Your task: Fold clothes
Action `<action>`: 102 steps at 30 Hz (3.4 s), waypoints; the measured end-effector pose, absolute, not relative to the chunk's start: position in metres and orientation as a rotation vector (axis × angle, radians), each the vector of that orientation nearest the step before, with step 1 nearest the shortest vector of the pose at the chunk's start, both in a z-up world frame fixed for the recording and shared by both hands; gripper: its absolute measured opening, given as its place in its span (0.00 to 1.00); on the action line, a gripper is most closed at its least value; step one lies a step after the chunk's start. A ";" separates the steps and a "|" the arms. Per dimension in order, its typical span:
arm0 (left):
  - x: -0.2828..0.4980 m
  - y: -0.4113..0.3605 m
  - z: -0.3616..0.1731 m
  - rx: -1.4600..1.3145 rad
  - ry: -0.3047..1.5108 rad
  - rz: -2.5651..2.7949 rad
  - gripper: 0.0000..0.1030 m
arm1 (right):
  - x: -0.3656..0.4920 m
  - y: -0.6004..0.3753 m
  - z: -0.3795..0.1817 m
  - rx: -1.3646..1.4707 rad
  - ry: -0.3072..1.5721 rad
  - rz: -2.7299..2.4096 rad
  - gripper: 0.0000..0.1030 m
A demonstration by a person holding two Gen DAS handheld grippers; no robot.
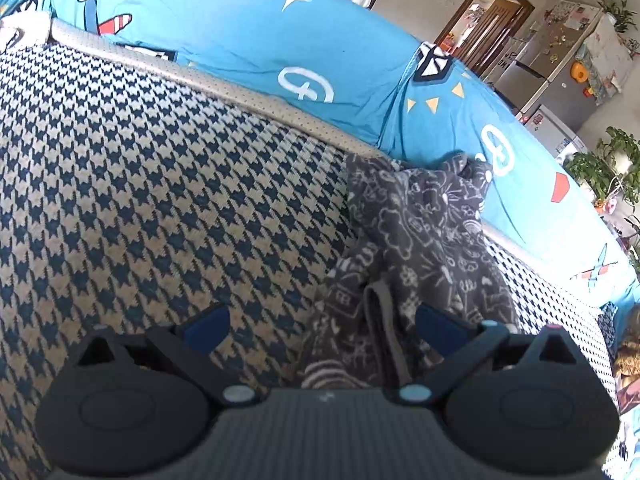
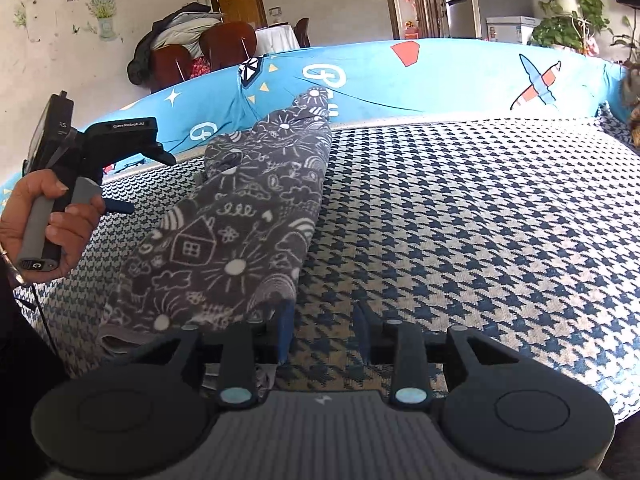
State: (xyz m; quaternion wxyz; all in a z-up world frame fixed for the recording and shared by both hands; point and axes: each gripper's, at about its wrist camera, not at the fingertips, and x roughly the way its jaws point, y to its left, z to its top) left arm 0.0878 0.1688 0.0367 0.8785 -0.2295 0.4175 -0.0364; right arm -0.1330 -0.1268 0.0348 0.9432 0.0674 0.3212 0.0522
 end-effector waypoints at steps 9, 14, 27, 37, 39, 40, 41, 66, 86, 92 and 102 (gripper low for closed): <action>0.080 0.172 0.025 -0.450 0.900 -0.028 1.00 | -0.115 -0.114 0.044 0.156 0.617 0.167 0.32; 0.076 0.178 0.018 -0.468 0.920 0.012 1.00 | -0.117 -0.110 0.050 0.145 0.597 0.174 0.32; 0.068 0.175 0.020 -0.447 0.916 0.033 1.00 | -0.118 -0.107 0.052 0.145 0.594 0.178 0.32; 0.065 0.170 0.025 -0.447 0.912 0.040 1.00 | -0.118 -0.101 0.051 0.133 0.595 0.188 0.33; 0.065 0.168 0.026 -0.449 0.912 0.040 1.00 | -0.118 -0.101 0.051 0.132 0.593 0.188 0.33; 0.065 0.167 0.027 -0.454 0.914 0.039 1.00 | -0.118 -0.100 0.051 0.132 0.592 0.188 0.33; 0.064 0.167 0.028 -0.460 0.914 0.038 1.00 | -0.118 -0.100 0.051 0.131 0.591 0.188 0.33; 0.014 0.120 0.065 -0.424 0.865 -0.156 1.00 | -0.136 -0.126 0.067 0.159 0.527 0.133 0.33; -0.016 0.050 0.151 -0.241 0.747 -0.338 1.00 | -0.113 -0.137 0.068 0.203 0.527 0.148 0.33; -0.021 0.041 0.159 -0.160 0.663 -0.263 1.00 | -0.087 -0.134 0.084 0.192 0.495 0.170 0.33; 0.035 0.109 0.108 -0.258 0.720 0.020 1.00 | -0.026 -0.106 0.089 0.127 0.515 0.249 0.33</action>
